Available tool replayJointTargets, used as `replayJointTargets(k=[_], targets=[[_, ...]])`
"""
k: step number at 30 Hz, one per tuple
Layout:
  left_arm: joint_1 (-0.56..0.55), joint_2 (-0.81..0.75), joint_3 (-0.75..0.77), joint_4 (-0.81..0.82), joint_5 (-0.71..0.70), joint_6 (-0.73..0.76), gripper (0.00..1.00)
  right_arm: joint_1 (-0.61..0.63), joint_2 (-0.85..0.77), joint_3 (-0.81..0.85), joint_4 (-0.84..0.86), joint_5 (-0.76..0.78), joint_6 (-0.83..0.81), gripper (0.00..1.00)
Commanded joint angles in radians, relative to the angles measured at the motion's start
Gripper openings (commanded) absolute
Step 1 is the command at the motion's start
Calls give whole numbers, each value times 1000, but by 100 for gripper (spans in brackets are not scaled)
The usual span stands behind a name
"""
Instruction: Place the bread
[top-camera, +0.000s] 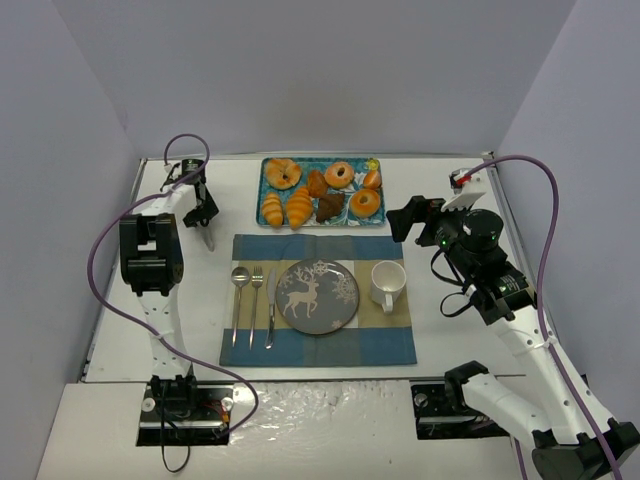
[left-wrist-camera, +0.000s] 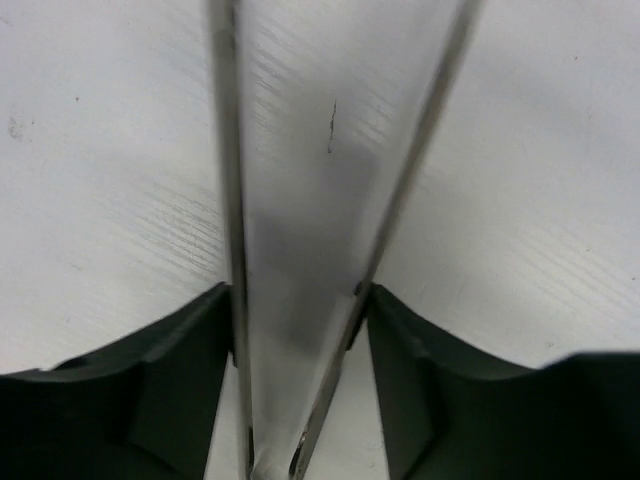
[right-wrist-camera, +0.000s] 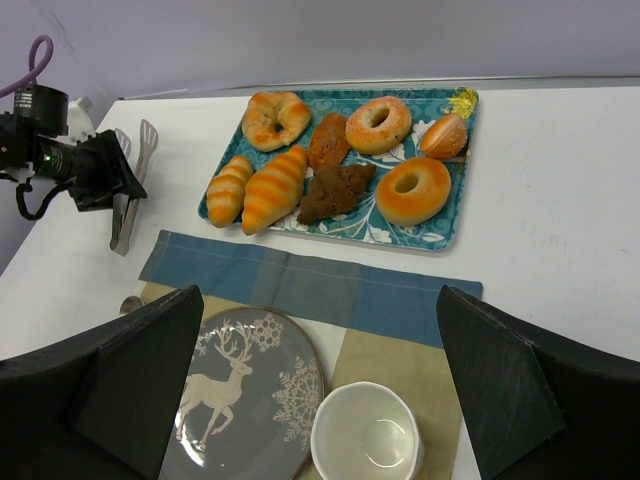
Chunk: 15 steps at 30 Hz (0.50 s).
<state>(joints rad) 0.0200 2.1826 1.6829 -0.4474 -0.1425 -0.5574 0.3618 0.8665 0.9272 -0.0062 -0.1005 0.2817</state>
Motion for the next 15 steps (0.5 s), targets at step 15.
replayJointTargets(k=[15], targets=[[-155, -399, -103, -31, -115, 33, 39, 16, -21, 15, 63, 15, -19, 100]])
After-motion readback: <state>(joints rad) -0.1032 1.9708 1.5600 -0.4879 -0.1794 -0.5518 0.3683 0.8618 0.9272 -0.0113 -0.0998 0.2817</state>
